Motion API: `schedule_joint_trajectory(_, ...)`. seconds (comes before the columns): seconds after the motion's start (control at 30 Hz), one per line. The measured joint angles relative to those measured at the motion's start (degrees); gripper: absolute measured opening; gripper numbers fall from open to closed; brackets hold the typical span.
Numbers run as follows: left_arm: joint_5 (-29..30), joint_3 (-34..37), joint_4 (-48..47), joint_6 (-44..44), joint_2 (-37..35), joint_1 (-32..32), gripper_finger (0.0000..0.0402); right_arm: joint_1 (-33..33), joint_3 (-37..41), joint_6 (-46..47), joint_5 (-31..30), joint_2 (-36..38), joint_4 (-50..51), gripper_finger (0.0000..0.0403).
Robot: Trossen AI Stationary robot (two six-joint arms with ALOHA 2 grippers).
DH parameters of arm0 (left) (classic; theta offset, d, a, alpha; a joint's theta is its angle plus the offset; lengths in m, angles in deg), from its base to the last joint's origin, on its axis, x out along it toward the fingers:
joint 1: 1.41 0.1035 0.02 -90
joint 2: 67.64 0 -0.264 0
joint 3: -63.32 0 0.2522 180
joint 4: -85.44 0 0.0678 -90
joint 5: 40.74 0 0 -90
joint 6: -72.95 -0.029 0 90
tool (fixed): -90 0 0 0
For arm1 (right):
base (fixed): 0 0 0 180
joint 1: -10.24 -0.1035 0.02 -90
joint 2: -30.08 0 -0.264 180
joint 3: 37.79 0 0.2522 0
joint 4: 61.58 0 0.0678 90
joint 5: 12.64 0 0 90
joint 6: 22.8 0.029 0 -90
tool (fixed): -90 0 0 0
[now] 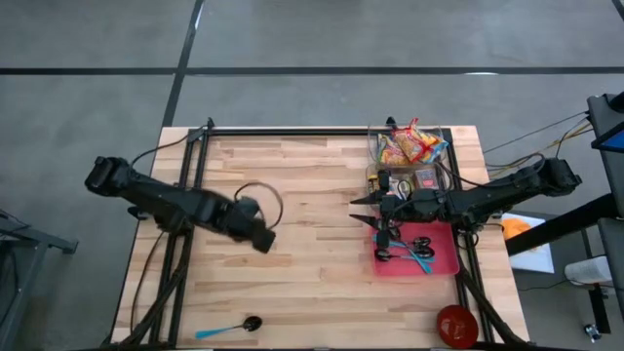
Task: Pick & Place Food Item
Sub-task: Put the blue spoon into the red bin
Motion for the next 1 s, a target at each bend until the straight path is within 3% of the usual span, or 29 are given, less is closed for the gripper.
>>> schedule_joint_trajectory(0.23,-2.2,0.0,-2.3,21.0,0.5,-11.0,0.0349,0.0,0.0,0.0,0.0,0.0,0.0,0.0156)
schedule_joint_trajectory(0.47,-4.0,0.0,-1.1,34.9,1.9,-19.2,0.0349,0.0,0.0,0.0,0.0,0.0,0.1,0.0156)
schedule_joint_trajectory(0.57,-7.7,0.0,0.2,38.5,3.4,-21.1,0.0349,0.0,0.0,0.0,-0.1,0.0,0.3,0.0156)
schedule_joint_trajectory(0.7,-13.3,0.0,5.8,39.2,6.7,-23.2,0.0349,0.0,0.0,0.0,-0.1,0.0,0.3,0.0156)
schedule_joint_trajectory(0.83,-17.6,-0.2,14.8,34.2,11.0,-24.6,0.0349,0.0,0.0,0.0,0.0,0.0,0.4,0.0156)
schedule_joint_trajectory(1.0,-20.1,-2.6,18.6,30.2,16.8,-26.4,0.0348,0.0,0.0,0.0,0.0,0.0,0.5,0.0156)
